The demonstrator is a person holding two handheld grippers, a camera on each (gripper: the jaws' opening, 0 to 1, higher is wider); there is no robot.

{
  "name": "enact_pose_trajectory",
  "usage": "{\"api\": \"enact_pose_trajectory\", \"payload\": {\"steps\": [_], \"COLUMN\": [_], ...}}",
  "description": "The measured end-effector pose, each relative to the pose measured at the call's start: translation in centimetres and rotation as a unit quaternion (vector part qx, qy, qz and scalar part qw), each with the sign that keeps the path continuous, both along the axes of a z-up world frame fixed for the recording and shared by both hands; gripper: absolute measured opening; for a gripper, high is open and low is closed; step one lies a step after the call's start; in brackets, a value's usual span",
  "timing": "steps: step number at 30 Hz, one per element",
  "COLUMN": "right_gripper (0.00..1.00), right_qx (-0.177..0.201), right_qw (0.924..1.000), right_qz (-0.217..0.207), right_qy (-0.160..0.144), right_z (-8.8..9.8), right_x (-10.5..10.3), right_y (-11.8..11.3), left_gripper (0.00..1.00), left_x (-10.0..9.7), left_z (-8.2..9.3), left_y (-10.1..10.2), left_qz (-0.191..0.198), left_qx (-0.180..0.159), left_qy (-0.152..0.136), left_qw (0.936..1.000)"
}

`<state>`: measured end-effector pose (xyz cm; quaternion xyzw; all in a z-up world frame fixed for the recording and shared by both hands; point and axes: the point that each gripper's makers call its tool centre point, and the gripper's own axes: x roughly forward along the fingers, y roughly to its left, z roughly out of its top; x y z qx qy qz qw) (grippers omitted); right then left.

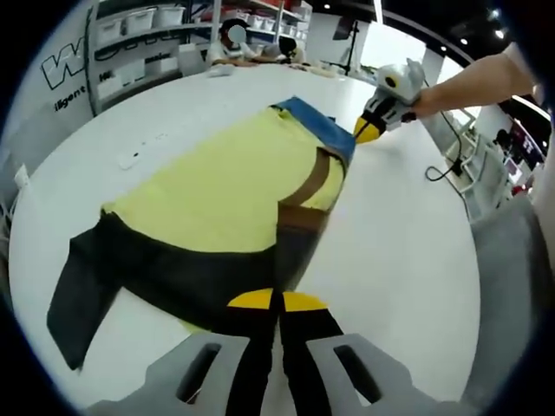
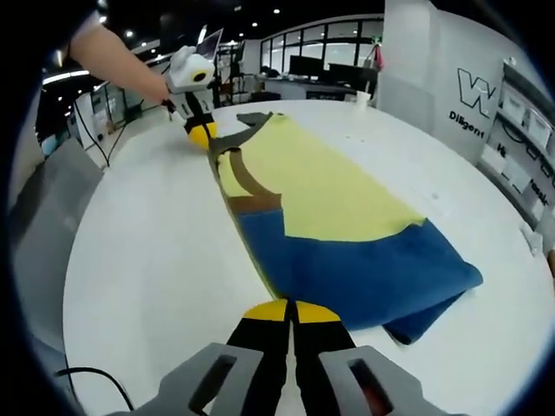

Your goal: Fold the garment on the visible template until the final outline fits inside the template.

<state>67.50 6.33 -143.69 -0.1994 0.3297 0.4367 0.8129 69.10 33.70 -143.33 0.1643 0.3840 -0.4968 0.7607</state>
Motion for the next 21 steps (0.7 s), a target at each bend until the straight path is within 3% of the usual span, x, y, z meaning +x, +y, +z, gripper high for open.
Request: {"api": "enact_pose_trajectory", "payload": {"steps": [11, 21], "right_gripper": [0.0, 0.0], "right_qx": [0.016, 0.024], "right_qw": [0.9999, 0.9996], "right_qz": [0.001, 0.014], "right_qy": [-0.002, 0.003], "right_z": [2.1, 3.6], "right_x": [-0.6, -3.9], "right_y": [0.0, 0.3], "left_gripper": [0.0, 0.0], "left_x": [-0.9, -3.9], "left_z": [1.9, 3.7], "left_y": [0.1, 0.2], "left_qz": [0.01, 0.012], "left_qx": [-0.019, -0.036], "left_qy": [0.006, 0.015], "left_qw": [0.9998, 0.9992]}}
